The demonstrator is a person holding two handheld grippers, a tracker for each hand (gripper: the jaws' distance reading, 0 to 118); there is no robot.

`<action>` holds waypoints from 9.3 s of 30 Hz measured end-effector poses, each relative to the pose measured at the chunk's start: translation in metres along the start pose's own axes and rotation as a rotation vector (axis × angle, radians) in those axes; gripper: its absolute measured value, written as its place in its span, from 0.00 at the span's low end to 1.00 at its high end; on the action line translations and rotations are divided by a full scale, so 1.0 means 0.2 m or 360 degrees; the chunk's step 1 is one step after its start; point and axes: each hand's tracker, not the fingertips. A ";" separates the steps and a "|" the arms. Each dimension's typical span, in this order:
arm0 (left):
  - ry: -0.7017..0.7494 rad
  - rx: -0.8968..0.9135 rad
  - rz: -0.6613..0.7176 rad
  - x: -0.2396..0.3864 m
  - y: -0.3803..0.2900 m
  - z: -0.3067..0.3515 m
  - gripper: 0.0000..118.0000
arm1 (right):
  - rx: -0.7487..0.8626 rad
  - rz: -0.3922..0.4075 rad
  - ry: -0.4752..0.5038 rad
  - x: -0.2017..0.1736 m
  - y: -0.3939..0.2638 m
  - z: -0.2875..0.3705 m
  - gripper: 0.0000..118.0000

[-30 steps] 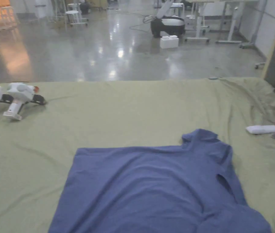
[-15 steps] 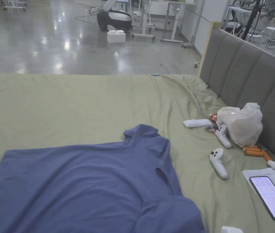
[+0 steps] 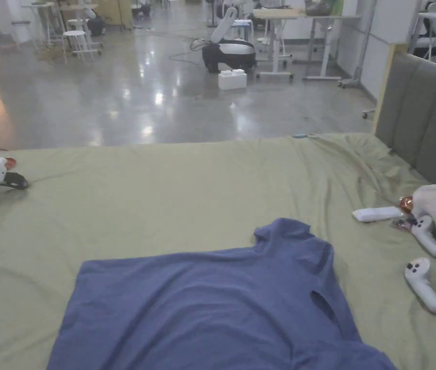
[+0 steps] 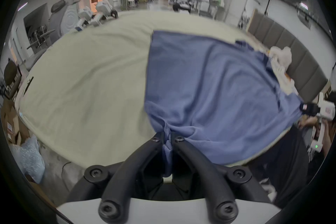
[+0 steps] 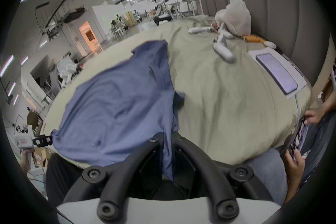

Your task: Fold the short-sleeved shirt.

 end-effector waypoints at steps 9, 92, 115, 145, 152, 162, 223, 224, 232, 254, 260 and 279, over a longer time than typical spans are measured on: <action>-0.0064 0.0093 0.0213 -0.10 0.56 -0.31 0.02 | 0.0032 -0.0009 -0.0071 -0.09 0.51 -0.47 0.03; 0.0081 0.0183 0.0369 -0.08 0.41 -0.70 0.47 | 0.0586 0.0238 -0.0030 -0.50 0.12 0.37 0.00; 0.0222 -0.0130 -0.0043 0.09 0.48 -0.86 0.03 | 0.0035 -0.0005 -0.0329 -0.08 0.49 -0.84 0.66; 0.0011 -0.0029 0.0224 -0.13 -0.14 -0.10 0.05 | -0.0077 0.0041 -0.0359 -0.17 -0.09 -0.14 0.09; 0.0116 0.0173 0.0212 -0.15 -0.11 0.02 0.72 | -0.0028 -0.0020 -0.0385 -0.11 -0.05 -0.07 0.62; 0.0174 0.1154 -0.0153 0.27 0.15 0.77 0.80 | 0.0695 0.0117 -0.0013 -0.38 0.19 0.43 0.62; 0.0268 -0.0289 -0.0100 0.08 0.72 -1.02 0.02 | 0.0236 0.0137 -0.0057 -0.32 0.29 0.06 0.00; 0.0252 -0.0307 -0.0106 0.07 0.73 -1.02 0.02 | 0.0215 0.0139 -0.0049 -0.30 0.37 -0.01 0.00; 0.0185 -0.0411 -0.0035 0.02 0.79 -1.03 0.02 | -0.0288 0.0164 -0.0075 -0.12 0.95 -0.86 0.64; -0.0135 0.0082 0.0140 -0.12 0.40 -0.04 0.01 | -0.0026 0.0183 -0.0052 -0.12 0.52 -0.17 0.00; -0.0091 -0.0053 0.0101 -0.16 0.00 0.02 0.01 | -0.0085 0.0102 -0.0032 -0.07 0.11 0.05 0.00; 0.0150 0.1024 -0.0314 0.23 0.16 0.70 0.79 | 0.0557 0.0348 -0.0045 -0.38 0.17 0.41 0.62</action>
